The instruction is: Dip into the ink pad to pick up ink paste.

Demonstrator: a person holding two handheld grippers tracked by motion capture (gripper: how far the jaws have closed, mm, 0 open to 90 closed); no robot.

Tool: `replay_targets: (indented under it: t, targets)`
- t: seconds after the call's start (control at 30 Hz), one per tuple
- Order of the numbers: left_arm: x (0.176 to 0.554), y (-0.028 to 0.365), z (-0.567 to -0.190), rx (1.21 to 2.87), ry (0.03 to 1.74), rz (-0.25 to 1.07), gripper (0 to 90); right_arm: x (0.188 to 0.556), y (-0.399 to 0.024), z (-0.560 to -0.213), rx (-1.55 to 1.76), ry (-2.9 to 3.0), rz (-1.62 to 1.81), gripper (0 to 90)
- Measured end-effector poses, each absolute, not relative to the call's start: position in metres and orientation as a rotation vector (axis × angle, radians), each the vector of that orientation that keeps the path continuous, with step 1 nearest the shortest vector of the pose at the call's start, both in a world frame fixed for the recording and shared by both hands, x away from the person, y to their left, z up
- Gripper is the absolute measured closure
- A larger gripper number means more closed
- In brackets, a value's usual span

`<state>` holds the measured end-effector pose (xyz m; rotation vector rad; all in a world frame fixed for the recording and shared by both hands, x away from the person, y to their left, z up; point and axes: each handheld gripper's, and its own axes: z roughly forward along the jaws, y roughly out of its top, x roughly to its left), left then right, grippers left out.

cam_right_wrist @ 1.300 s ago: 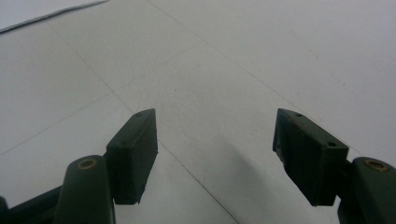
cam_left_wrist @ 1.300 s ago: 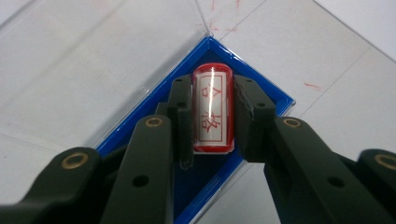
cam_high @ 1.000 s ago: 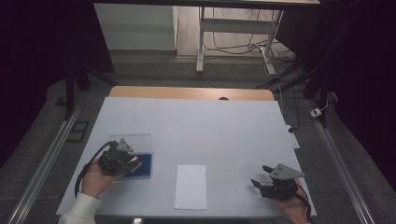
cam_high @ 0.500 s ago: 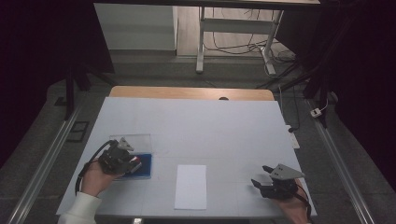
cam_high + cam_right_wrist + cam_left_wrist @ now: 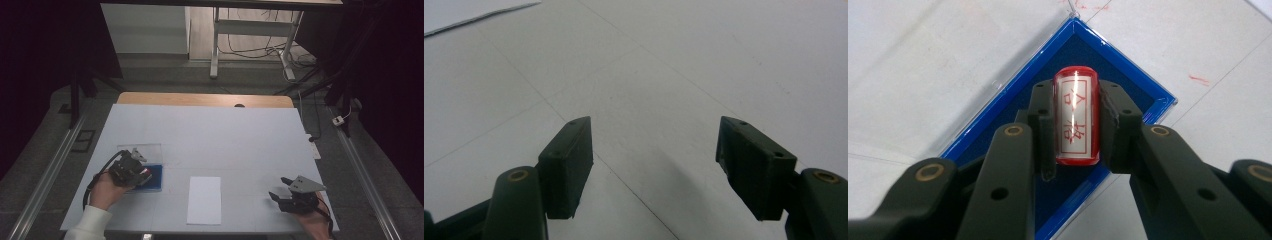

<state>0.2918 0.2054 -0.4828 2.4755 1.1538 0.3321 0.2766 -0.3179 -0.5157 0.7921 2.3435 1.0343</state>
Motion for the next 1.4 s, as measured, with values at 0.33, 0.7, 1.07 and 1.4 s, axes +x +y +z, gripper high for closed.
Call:
replay_targets:
  t: [0.33, 0.7, 1.07, 1.4]
  targets:
    - [0.291, 0.208, -0.485, 2.453, 1.151, 0.33, 70.8, 0.277, -0.318, -0.516, 0.793, 2.346, 1.034, 30.5]
    - [0.291, 0.208, -0.485, 2.448, 1.161, 0.319, 70.7, 0.277, -0.318, -0.516, 0.795, 2.347, 1.034, 30.5]
    - [0.291, 0.209, -0.485, 2.445, 1.151, 0.319, 70.7, 0.277, -0.318, -0.516, 0.792, 2.351, 1.033, 30.5]
    - [0.282, 0.205, -0.472, 2.422, 1.076, 0.403, 70.0, 0.277, -0.32, -0.514, 0.801, 2.339, 1.049, 30.6]
